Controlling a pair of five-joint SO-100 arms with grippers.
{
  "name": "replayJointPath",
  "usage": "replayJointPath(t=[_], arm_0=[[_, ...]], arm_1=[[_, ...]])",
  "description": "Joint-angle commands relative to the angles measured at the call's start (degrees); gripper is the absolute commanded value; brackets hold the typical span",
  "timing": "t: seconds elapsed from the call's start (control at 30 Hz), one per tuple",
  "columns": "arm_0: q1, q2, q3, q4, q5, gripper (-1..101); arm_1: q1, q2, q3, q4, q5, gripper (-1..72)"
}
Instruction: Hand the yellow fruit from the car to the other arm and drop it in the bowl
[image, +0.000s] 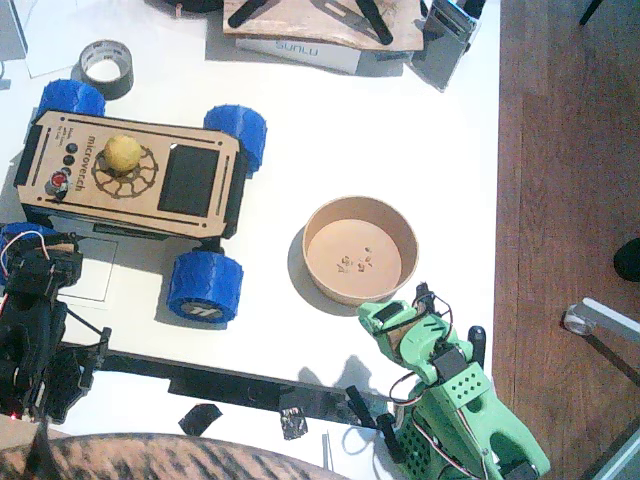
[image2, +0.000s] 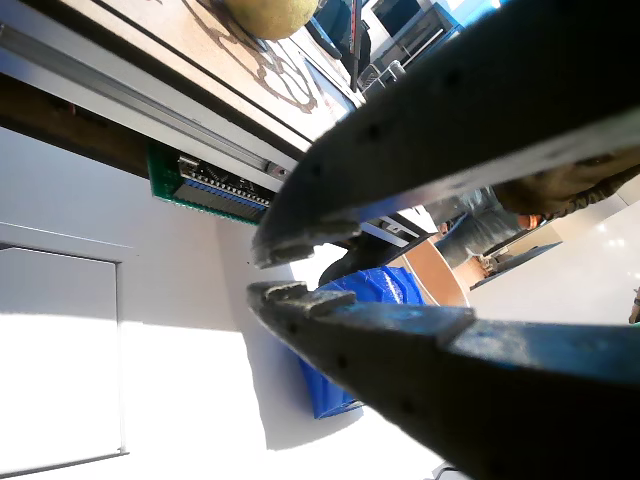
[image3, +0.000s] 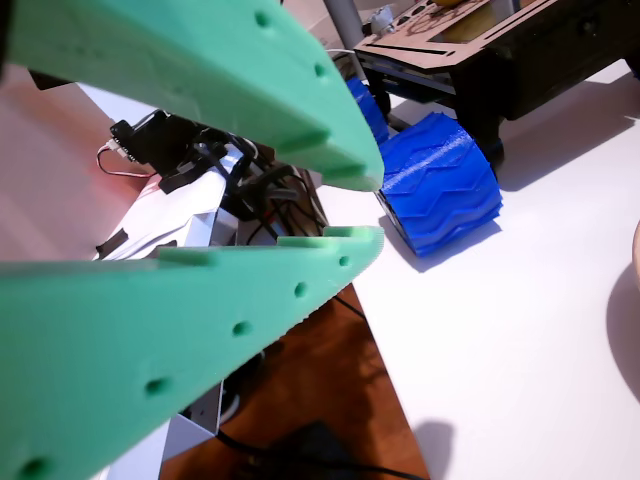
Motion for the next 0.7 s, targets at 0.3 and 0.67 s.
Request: replayJointPath(t=[0.3, 0.67], arm_0=[[0.18, 0.18, -0.35, 0.09, 0.26, 0], [0.26, -3.87, -1.49, -11.51, 0.0, 0]], arm_1=[[-0.35, -0.18, -0.35, -0.97, -0.53, 0.4], [0.0, -0.18, -0.35, -0.97, -0.62, 0.4]])
